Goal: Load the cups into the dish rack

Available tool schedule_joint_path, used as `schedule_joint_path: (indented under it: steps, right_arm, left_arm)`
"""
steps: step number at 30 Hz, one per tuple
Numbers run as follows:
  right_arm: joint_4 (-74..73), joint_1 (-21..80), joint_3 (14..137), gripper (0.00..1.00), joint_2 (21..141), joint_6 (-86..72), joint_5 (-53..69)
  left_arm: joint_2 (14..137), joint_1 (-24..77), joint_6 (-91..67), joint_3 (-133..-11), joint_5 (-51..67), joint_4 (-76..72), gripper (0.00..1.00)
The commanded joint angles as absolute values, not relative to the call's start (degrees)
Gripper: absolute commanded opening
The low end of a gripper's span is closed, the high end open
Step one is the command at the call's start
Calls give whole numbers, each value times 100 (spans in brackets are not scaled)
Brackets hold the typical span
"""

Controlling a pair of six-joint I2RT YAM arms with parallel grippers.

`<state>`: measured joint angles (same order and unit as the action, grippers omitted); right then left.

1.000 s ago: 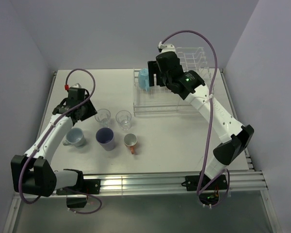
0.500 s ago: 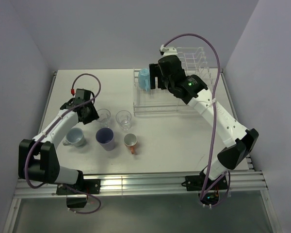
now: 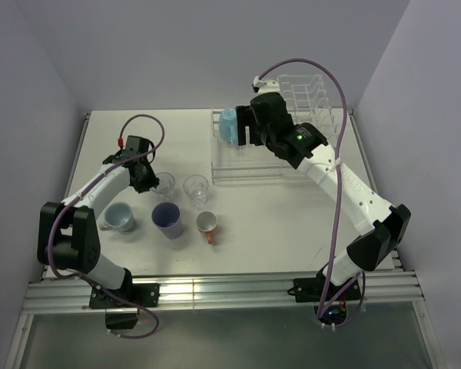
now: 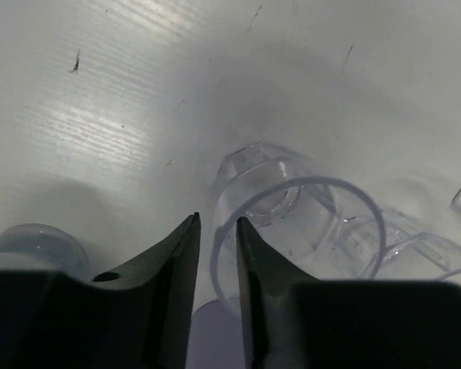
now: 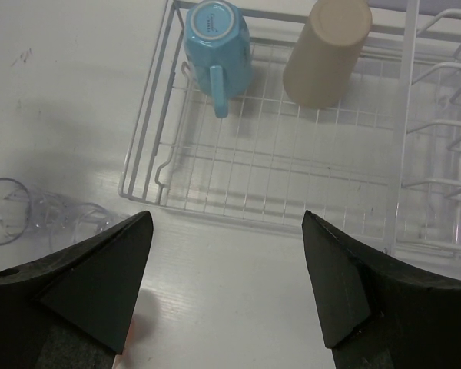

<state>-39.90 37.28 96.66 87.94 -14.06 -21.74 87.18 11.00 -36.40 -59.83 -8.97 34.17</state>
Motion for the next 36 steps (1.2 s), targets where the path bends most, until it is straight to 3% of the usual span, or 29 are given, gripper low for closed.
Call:
schedule_joint_path:
  steps: [1,3,5,15,20,21,28,32,36]
  right_arm:
    - [-3744,3771,9633,86,8517,-1450,-2162]
    - [-3718,3771,9563,86,8429,-1433,-2101]
    - [-3700,3771,9458,86,8367,-1424,-2074]
    - [-3674,3771,9351,86,8156,-1459,-1925]
    - [-3420,3771,9185,86,7832,-1520,-1416]
    - [-3349,3779,9124,86,7744,-1538,-1180]
    - [-2077,3683,8289,87,6734,-1766,452]
    - [-952,3630,7403,88,6153,-2056,1455]
    - [33,3586,6883,89,5749,-2293,2090]
  left_arm:
    - [8903,1221,-3735,-6468,-1081,3463,29]
    - [9026,1248,-3744,-6583,-1107,3472,11]
    - [9079,1248,-3727,-6618,-1073,3454,0]
    - [8456,897,-3534,-7469,-810,3761,0]
    - [8104,458,-3436,-8665,375,4087,0]
    - [7956,370,-3463,-8779,1135,4026,0]
    - [7269,141,-5074,-7763,4774,1719,0]
    - [6953,202,-6352,-6830,5764,-871,0]
    - [6689,351,-7162,-6355,6090,-1985,0]
